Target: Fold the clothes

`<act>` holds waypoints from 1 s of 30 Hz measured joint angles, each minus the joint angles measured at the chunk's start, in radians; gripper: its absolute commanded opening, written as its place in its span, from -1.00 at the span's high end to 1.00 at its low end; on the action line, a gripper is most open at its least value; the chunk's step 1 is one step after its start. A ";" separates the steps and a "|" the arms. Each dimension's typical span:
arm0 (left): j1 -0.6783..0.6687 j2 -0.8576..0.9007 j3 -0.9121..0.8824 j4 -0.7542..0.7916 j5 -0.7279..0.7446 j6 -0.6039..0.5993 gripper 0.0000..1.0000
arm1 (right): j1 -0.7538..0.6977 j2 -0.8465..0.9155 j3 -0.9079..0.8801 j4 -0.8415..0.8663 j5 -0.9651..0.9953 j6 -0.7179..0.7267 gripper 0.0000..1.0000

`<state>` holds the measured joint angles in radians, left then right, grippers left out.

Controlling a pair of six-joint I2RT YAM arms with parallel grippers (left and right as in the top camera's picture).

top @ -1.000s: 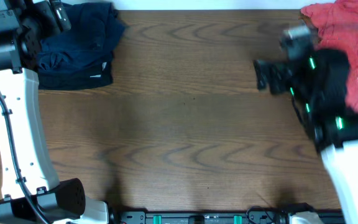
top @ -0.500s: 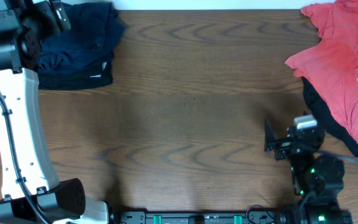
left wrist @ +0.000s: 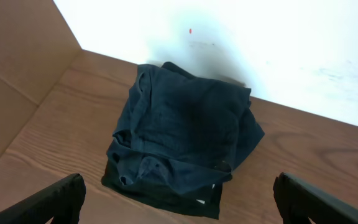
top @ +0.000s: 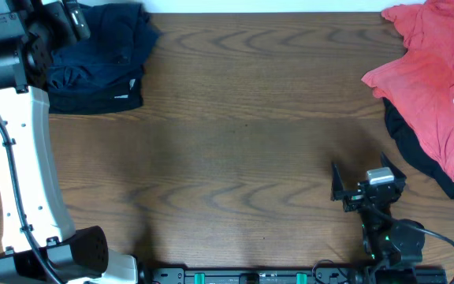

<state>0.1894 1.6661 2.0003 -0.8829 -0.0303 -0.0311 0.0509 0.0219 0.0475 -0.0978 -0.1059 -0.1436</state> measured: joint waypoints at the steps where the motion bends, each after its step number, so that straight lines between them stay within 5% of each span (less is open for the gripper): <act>1: 0.000 0.000 0.000 0.000 0.000 0.000 -0.96 | 0.000 -0.006 -0.006 0.005 -0.001 0.000 -0.98; 30: 0.000 0.000 0.000 0.000 0.000 0.000 -0.96 | 0.000 0.003 -0.036 0.032 -0.007 0.000 -0.98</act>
<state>0.1894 1.6661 2.0003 -0.8829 -0.0303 -0.0311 0.0513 0.0246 0.0116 -0.0662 -0.1127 -0.1432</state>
